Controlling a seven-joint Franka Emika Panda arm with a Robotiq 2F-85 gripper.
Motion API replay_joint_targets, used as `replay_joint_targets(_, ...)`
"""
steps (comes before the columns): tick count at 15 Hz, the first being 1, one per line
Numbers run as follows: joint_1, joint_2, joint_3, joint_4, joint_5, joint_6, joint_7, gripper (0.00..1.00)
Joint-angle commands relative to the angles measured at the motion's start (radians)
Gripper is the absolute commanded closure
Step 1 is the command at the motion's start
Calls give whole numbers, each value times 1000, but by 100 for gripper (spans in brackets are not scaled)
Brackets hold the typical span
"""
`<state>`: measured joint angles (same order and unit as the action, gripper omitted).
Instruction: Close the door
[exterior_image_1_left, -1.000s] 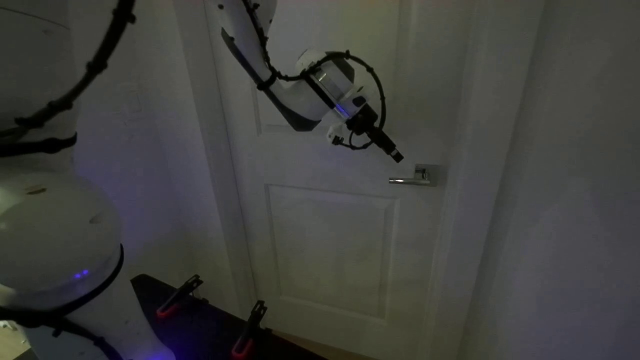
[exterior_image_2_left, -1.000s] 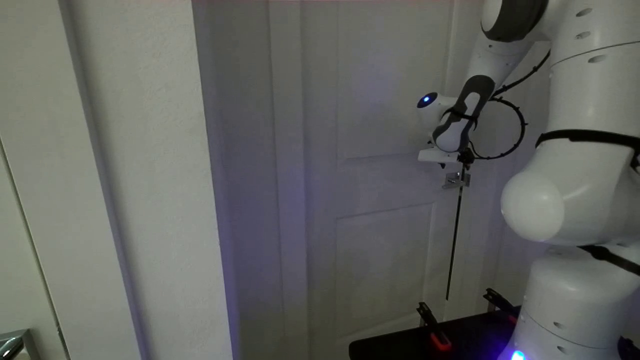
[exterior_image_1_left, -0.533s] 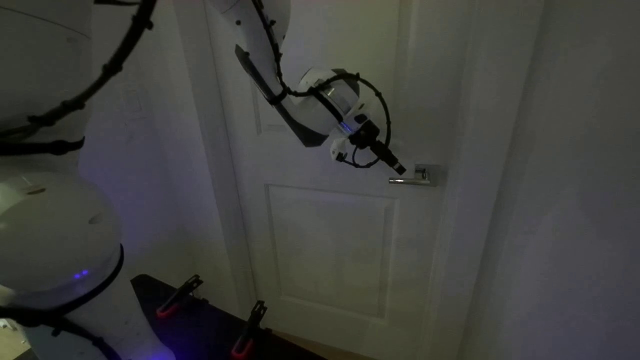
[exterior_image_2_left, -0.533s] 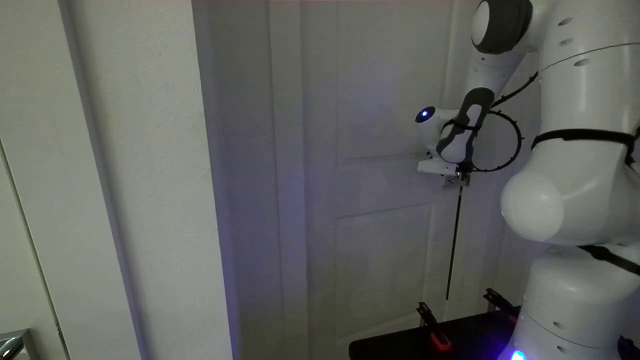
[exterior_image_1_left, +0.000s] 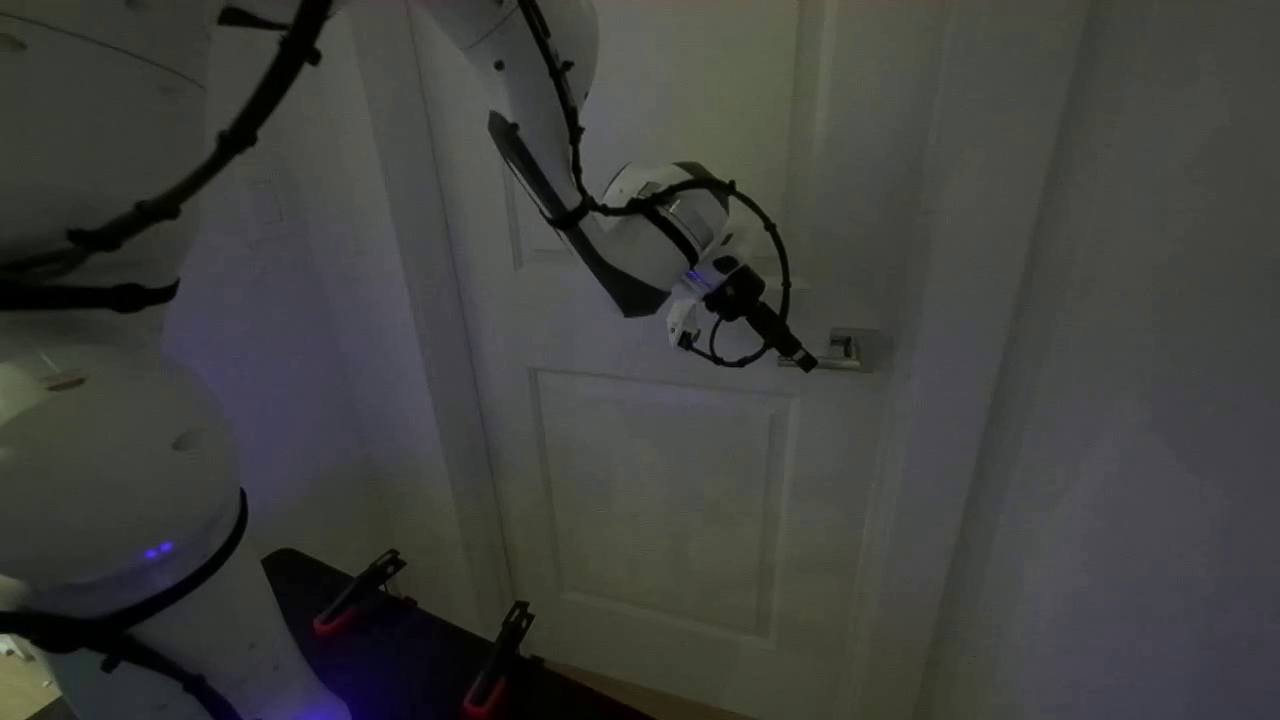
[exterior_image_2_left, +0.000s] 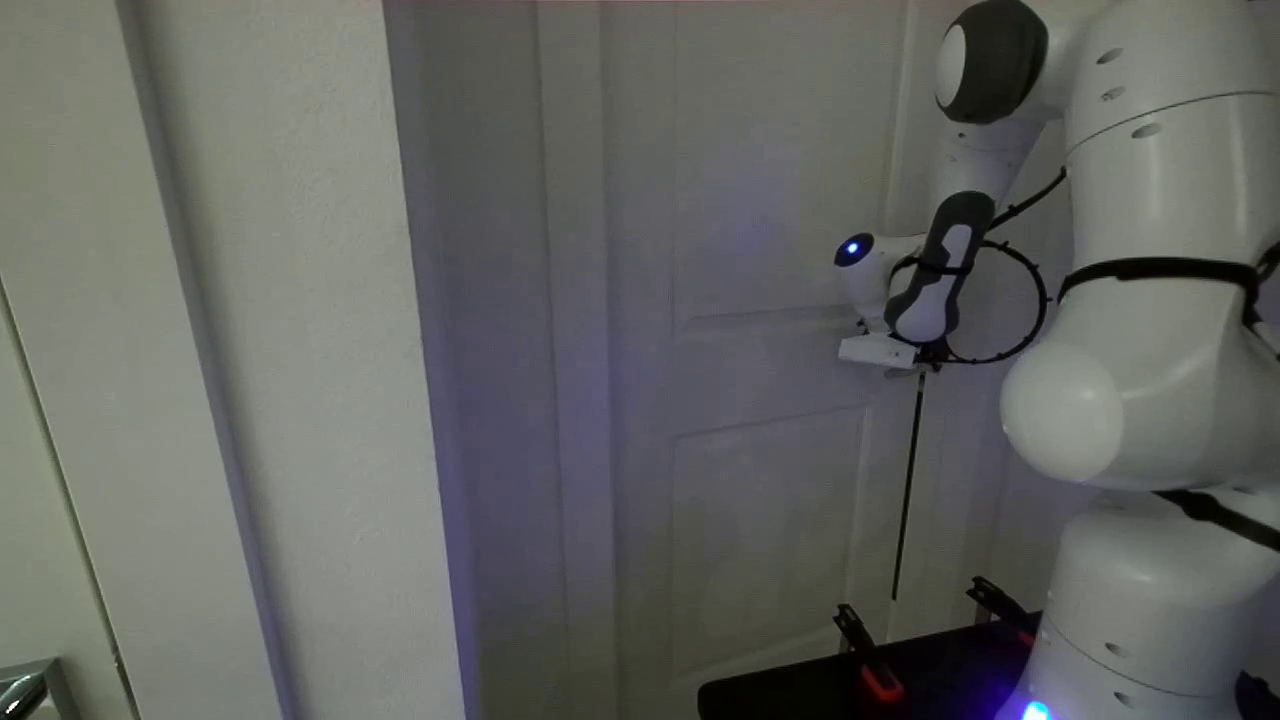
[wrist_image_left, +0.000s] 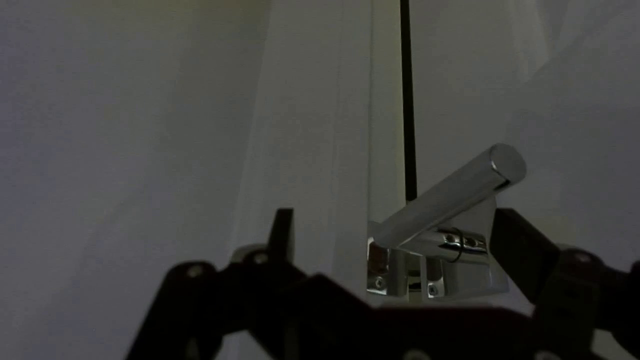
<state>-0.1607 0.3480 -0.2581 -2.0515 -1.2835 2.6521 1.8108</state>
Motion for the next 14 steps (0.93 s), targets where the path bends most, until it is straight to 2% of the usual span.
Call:
replay_joint_targets(1,-3,13,-19,-9,-63,34,81,0)
replay_joint_targets(11,-6,22,-35,-25,-155,45,206,0)
replay_joint_targets(14,-4,33,-47,-19,-226,43,282,0)
